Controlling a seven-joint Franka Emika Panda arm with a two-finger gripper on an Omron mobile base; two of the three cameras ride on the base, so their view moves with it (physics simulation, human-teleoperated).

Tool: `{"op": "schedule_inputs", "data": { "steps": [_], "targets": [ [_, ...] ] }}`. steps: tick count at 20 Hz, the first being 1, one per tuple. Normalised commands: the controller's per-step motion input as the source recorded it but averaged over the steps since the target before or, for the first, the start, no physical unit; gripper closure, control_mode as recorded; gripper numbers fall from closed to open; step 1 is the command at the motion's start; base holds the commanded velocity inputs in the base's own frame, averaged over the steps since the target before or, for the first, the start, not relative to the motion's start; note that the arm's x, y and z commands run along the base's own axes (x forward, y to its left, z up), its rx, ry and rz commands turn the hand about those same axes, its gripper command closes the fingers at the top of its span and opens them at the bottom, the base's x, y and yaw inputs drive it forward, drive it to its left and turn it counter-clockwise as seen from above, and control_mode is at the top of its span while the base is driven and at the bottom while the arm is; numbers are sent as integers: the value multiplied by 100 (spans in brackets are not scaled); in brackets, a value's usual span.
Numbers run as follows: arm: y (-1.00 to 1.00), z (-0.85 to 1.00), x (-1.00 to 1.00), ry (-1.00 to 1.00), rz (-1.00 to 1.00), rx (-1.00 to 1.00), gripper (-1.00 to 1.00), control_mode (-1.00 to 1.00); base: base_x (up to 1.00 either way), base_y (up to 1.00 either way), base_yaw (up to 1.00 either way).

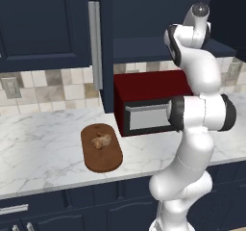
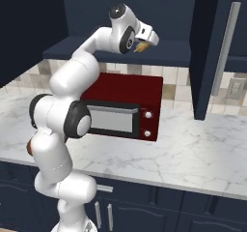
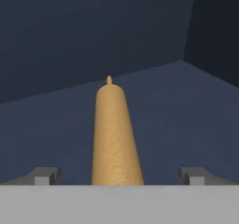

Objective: Open the cabinet, retrieve the rolling pin, and place it next to the meat on the cutting board to prepare for tenderizing.

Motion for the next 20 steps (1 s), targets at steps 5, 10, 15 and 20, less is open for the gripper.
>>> {"op": "schedule_inputs", "data": {
  "steps": [5,10,15,20],
  "targets": [
    [-1,-10,23,3,0,2,-100,-100,0,0,0],
    [0,-14,19,2,0,2,-100,-100,0,0,0],
    [0,-39,3,0,0,1,100,-100,0,0,0],
    [0,-20,0,0,0,1,100,-100,0,0,0]
  ]
}}
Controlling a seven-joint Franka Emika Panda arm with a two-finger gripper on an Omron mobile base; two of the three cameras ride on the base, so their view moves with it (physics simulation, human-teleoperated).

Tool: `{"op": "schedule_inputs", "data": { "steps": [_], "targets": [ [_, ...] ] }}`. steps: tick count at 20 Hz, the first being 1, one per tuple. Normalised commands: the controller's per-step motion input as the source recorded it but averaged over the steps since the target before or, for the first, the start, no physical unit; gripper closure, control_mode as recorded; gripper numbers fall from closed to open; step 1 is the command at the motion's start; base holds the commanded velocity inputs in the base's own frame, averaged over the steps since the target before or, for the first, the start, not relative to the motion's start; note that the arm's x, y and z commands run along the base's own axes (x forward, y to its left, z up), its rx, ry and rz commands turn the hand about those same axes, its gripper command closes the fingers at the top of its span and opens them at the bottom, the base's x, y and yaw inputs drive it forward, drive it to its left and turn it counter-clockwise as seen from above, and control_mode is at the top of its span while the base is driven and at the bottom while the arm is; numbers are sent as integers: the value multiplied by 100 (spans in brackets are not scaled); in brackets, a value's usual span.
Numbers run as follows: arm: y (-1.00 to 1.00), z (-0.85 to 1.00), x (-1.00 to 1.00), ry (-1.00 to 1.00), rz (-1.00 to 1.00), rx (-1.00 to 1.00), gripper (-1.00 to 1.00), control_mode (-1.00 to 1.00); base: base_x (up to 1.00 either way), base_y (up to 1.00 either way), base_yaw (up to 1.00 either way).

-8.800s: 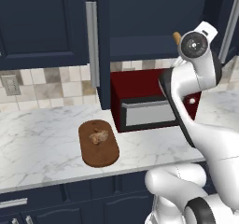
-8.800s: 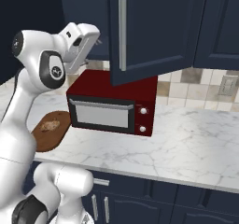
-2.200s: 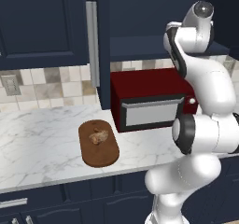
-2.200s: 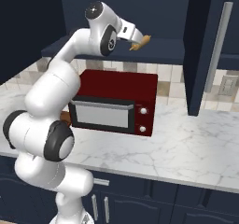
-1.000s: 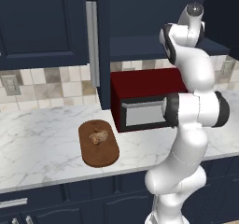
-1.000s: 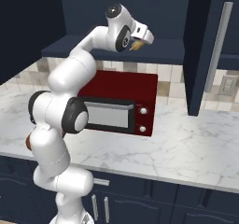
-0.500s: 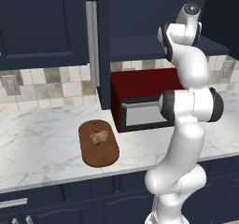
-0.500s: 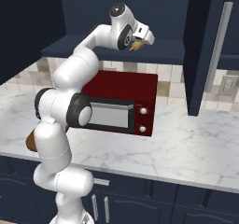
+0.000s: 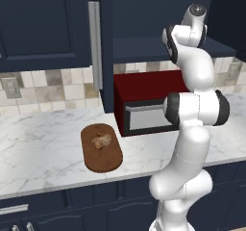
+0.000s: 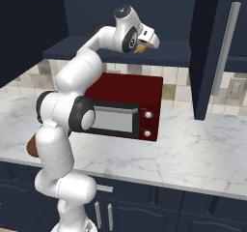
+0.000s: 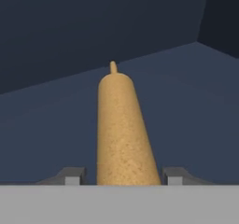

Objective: Open the cabinet, retrieve the rolling pin, and place it next to the meat on the cutting board to prepare for tenderizing.

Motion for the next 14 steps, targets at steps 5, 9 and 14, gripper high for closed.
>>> {"op": "schedule_inputs", "data": {
  "steps": [5,9,14],
  "targets": [
    [0,0,-23,-7,-2,0,100,-100,0,0,0],
    [1,0,-81,-22,-10,0,100,-100,0,0,0],
    [0,8,-85,-23,-1,1,100,-100,0,0,0]
  ]
}}
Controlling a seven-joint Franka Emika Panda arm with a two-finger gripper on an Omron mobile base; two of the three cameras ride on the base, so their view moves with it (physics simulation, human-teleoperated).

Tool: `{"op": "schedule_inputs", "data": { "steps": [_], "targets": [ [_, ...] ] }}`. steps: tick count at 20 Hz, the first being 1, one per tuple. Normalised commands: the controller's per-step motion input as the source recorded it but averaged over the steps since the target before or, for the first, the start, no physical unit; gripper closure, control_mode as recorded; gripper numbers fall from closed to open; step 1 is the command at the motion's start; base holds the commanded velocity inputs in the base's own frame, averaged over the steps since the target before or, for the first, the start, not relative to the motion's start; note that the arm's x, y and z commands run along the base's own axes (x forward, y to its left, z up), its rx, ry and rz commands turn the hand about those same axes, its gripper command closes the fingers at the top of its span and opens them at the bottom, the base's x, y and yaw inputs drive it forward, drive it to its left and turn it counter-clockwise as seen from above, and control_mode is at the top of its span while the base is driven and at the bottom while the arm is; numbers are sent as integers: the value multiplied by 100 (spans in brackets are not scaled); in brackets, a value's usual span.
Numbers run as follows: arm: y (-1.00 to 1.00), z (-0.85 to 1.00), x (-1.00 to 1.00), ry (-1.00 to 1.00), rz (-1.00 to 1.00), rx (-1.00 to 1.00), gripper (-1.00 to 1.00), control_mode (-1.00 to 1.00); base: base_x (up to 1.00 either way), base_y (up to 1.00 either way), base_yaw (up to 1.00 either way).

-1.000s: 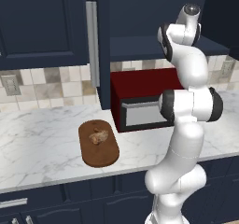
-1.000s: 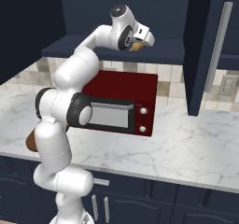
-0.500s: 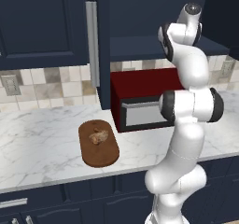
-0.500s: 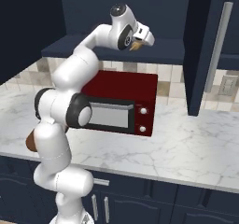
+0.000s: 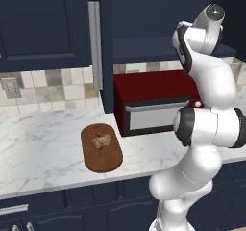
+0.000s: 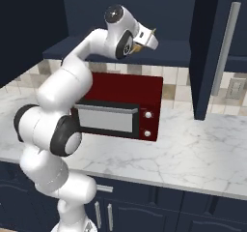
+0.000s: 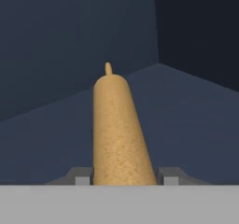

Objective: Open the cabinet, retrieve the rolling pin, and place it next to the meat on the cutting board to prepare for tenderizing.

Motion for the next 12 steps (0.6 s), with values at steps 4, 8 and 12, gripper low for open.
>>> {"op": "schedule_inputs", "data": {
  "steps": [4,8,12],
  "targets": [
    [0,18,-95,-22,3,0,100,-100,0,0,0],
    [3,38,-80,-9,5,3,100,-100,0,0,0],
    [5,36,-71,0,13,1,100,-100,0,0,0]
  ]
}}
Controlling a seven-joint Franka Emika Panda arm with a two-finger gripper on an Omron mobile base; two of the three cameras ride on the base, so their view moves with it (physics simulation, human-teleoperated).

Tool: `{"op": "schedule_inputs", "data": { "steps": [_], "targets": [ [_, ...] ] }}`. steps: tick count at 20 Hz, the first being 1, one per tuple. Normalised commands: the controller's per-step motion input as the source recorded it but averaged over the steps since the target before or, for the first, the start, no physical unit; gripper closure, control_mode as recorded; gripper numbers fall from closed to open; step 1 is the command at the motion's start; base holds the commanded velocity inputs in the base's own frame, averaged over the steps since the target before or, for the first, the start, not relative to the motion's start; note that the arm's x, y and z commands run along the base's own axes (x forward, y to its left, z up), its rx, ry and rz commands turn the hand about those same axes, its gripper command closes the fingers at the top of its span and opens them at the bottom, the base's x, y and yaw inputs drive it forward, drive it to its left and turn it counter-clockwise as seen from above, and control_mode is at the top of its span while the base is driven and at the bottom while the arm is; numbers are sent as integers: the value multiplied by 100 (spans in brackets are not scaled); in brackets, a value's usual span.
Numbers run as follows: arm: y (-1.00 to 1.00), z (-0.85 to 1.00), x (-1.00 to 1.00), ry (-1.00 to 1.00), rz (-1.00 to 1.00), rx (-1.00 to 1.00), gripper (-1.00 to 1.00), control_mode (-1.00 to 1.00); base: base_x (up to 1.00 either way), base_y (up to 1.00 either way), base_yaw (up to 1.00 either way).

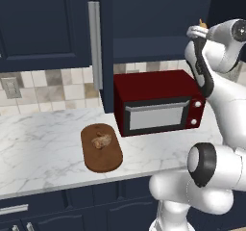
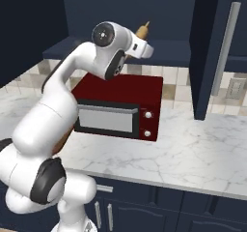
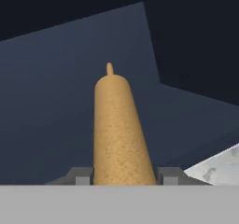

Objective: Open the cabinet, retrieve the rolling pin, and place it next to the meat on the cutting board to prepare for tenderizing.

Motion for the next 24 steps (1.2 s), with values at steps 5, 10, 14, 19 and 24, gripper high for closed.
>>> {"op": "schedule_inputs", "data": {
  "steps": [5,10,14,19,24],
  "targets": [
    [25,6,-73,0,19,-1,100,-100,0,0,0],
    [34,-4,-70,0,30,-7,100,-100,0,0,0],
    [66,-15,-43,1,36,-7,100,-100,0,0,0],
    [65,-32,-25,3,34,-6,100,-100,0,0,0],
    [59,-43,-27,1,33,-8,100,-100,0,0,0]
  ]
}}
